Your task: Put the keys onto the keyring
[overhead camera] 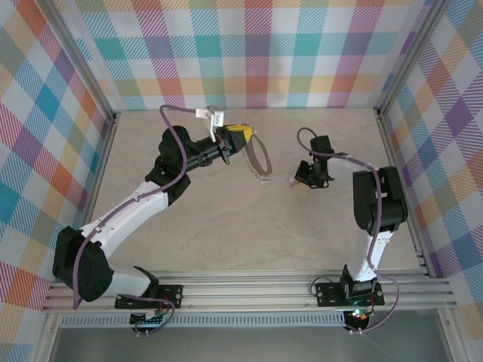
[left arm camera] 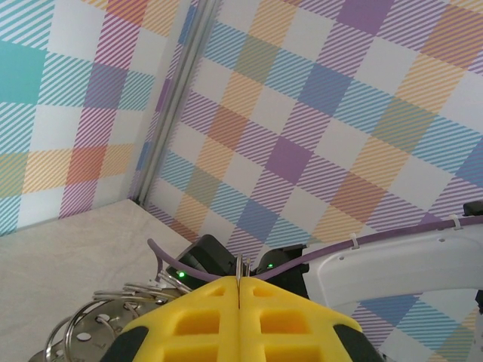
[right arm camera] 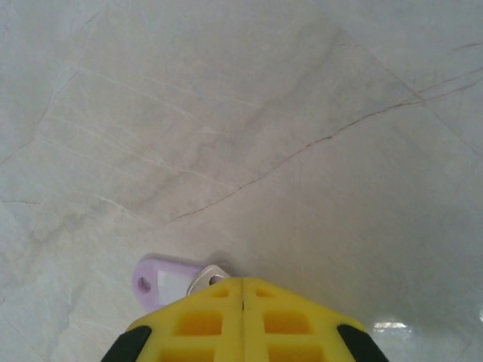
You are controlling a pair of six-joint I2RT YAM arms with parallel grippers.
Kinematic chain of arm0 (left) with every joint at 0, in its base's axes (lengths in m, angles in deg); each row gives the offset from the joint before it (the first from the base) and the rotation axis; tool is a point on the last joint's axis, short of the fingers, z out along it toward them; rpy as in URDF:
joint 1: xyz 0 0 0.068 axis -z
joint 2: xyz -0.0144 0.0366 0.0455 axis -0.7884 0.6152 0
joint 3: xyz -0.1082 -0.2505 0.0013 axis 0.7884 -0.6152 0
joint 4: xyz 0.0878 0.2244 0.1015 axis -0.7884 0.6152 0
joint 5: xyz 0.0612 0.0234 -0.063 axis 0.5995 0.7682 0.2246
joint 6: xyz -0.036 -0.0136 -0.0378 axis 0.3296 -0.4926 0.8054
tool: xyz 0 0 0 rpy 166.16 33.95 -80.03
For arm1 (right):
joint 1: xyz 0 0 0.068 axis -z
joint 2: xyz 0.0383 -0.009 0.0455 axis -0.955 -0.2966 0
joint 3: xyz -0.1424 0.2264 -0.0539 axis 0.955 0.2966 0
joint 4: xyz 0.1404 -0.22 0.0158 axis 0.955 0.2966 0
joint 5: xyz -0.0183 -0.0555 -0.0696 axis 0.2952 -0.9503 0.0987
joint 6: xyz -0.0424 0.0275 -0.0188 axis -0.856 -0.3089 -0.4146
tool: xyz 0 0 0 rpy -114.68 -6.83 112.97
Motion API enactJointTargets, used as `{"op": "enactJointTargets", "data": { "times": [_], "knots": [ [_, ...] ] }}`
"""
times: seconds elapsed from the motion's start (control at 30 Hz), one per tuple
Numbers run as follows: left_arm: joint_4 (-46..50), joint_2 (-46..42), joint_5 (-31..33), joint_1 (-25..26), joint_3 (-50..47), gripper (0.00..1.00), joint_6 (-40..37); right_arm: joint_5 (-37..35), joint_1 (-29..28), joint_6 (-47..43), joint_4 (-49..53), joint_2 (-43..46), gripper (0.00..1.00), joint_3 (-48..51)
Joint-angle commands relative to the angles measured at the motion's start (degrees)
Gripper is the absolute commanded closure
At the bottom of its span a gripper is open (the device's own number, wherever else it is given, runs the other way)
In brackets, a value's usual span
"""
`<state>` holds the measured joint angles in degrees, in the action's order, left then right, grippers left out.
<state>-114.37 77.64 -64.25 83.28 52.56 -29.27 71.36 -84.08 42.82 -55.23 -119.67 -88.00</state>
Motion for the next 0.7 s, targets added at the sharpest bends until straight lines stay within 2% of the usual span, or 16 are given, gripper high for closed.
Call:
{"op": "enactJointTargets", "data": {
  "times": [0.0, 0.2, 0.53, 0.67],
  "knots": [
    [-3.82, -0.44, -1.21, -0.37, 2.58, 1.00, 0.79, 0.34, -0.35, -0.60, 0.49, 2.41, 1.00, 1.24],
    [-3.79, -0.54, -1.45, -0.44, 2.74, 1.00, 0.79, 3.92, -0.59, -1.12, -1.34, 6.31, 1.00, 3.69],
    [-1.15, -0.90, -3.29, -0.40, 3.82, 1.00, -0.25, 20.47, -0.72, -2.68, -15.29, 22.11, 1.00, 12.74],
    [1.68, -0.79, -4.85, -0.39, 5.37, 1.00, -1.44, 27.73, 0.11, -0.24, -22.23, 27.85, 1.00, 14.47]
  ]
}}
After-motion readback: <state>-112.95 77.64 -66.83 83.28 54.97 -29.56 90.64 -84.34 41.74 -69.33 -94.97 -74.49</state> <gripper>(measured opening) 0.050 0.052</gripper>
